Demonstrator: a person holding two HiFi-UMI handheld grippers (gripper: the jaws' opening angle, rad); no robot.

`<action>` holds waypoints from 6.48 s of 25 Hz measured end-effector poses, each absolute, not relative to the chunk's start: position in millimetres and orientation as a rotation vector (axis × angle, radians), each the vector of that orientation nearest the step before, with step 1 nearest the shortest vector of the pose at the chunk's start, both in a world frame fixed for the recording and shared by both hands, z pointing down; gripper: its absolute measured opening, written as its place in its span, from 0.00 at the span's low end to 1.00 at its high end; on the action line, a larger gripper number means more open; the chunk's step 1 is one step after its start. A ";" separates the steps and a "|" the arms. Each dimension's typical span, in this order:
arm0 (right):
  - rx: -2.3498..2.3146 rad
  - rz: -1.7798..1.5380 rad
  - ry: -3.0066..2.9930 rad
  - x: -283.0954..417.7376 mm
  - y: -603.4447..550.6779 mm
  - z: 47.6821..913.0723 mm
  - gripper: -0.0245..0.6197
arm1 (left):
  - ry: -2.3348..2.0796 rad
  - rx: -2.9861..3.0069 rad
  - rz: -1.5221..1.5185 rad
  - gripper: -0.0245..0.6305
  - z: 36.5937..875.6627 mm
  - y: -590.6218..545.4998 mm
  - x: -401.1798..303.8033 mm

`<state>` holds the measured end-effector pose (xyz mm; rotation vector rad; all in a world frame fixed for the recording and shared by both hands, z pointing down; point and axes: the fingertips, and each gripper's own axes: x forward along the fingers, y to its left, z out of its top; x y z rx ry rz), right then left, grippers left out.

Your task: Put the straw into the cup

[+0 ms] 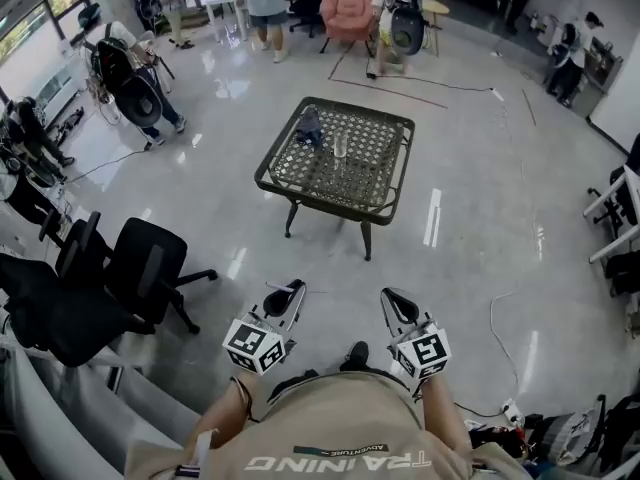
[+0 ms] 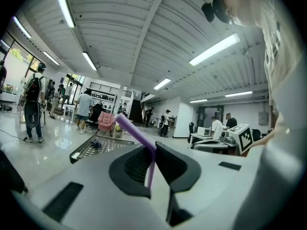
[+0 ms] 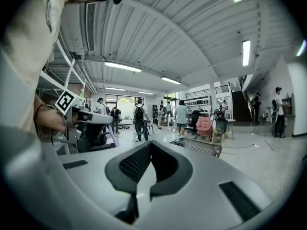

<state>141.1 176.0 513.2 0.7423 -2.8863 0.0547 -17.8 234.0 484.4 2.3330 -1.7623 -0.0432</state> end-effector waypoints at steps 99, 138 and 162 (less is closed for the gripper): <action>0.915 0.050 -2.757 -64.4 -327.2 505.6 0.06 | -1.405 2.509 0.308 0.10 562.8 -402.1 -212.3; 0.946 0.025 -2.788 -66.6 -357.1 491.6 0.06 | -1.422 2.483 0.205 0.32 561.9 -408.8 -220.2; 0.696 -0.092 -2.976 -97.0 -347.9 414.9 0.06 | -1.644 2.600 0.058 0.06 436.7 -330.3 -222.3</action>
